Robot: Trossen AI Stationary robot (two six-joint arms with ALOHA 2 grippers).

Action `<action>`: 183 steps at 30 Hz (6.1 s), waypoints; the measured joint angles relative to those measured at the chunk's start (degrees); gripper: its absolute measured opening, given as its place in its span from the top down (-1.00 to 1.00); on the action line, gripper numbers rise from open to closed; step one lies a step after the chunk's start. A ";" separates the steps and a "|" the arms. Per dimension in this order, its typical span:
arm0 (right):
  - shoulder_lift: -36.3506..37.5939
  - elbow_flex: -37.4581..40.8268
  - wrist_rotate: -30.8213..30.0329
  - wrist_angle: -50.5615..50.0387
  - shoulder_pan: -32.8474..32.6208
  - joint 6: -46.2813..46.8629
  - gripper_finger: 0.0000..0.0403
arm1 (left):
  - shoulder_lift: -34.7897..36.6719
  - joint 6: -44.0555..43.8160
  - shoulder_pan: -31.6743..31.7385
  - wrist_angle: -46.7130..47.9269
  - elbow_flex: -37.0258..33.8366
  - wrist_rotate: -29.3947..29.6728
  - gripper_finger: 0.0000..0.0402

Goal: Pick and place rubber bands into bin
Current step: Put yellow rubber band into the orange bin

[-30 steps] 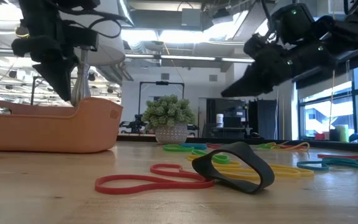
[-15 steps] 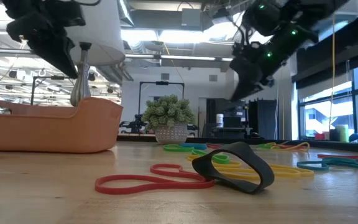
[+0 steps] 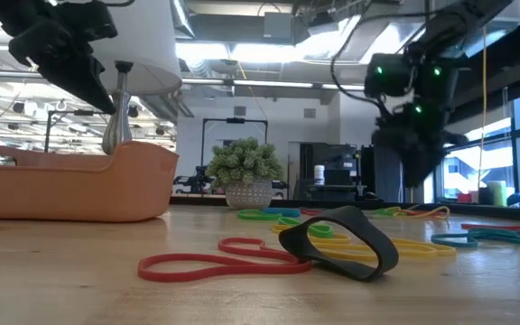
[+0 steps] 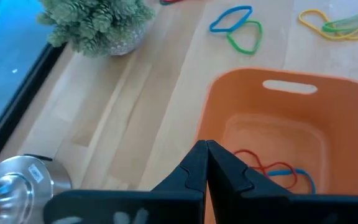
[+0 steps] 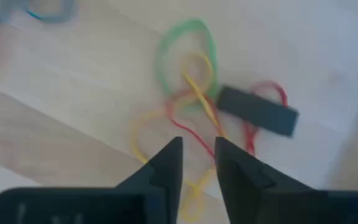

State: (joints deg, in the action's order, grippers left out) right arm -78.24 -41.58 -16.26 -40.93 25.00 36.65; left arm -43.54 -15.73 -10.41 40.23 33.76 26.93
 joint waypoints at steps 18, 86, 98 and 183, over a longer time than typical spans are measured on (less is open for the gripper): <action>0.06 9.72 6.79 7.17 -2.19 3.59 0.52 | -0.03 -0.72 0.00 0.04 0.00 0.49 0.98; -12.43 -34.51 -1.47 26.75 -26.57 -23.69 1.00 | -0.05 -1.01 0.00 0.23 0.00 -1.09 0.98; -34.17 -57.51 5.05 25.96 -27.98 -34.58 1.00 | -0.05 -1.03 0.00 0.26 0.00 -1.09 0.98; -58.60 -71.58 20.38 19.31 -25.29 -36.98 0.64 | -0.07 -2.10 0.00 0.22 0.00 -1.09 0.98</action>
State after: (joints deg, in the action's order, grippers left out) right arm -136.84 -113.16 4.12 -21.62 -0.30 -0.33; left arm -43.62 -17.82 -10.41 40.45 33.76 25.85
